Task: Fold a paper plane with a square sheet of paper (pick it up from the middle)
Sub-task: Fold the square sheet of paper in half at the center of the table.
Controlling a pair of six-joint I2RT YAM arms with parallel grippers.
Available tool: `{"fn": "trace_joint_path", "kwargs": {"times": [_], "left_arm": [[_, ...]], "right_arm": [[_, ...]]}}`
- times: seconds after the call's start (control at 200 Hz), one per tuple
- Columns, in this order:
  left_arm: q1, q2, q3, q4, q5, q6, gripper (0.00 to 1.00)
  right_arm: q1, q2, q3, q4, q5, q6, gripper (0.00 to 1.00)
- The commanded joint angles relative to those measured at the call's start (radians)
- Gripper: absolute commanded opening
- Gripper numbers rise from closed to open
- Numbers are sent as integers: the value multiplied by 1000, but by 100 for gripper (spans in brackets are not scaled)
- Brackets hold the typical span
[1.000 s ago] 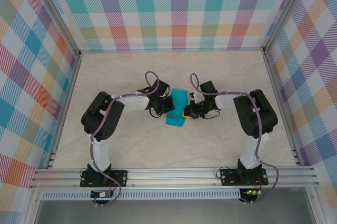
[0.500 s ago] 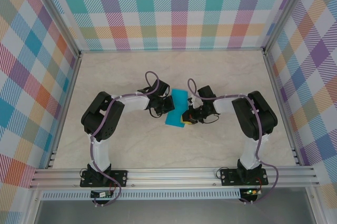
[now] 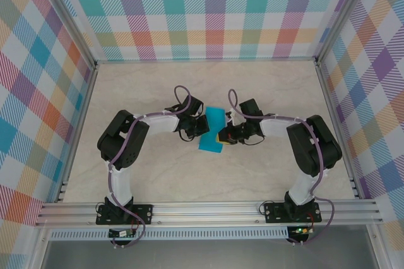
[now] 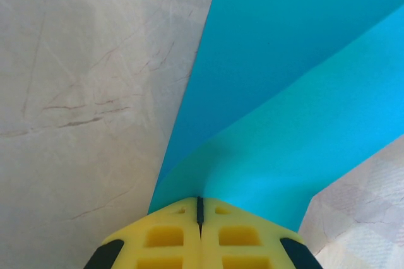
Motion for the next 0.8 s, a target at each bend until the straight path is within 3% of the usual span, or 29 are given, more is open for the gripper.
{"fn": "trace_joint_path", "kwargs": {"times": [0.0, 0.285, 0.5, 0.68, 0.795], "left_arm": [[-17, 54, -46, -84, -17, 20, 0], [-17, 56, -38, -89, -12, 22, 0], [-17, 59, -42, -90, -11, 25, 0], [-17, 61, -43, -88, -7, 23, 0], [-17, 60, -43, -91, -8, 24, 0]], "right_arm": [[9, 28, -44, -5, -21, -4, 0], [27, 65, -90, -75, 86, -58, 0], [27, -28, -16, -115, 39, -40, 0], [36, 19, 12, -96, 40, -30, 0], [64, 64, 18, -149, 108, -65, 0]]}}
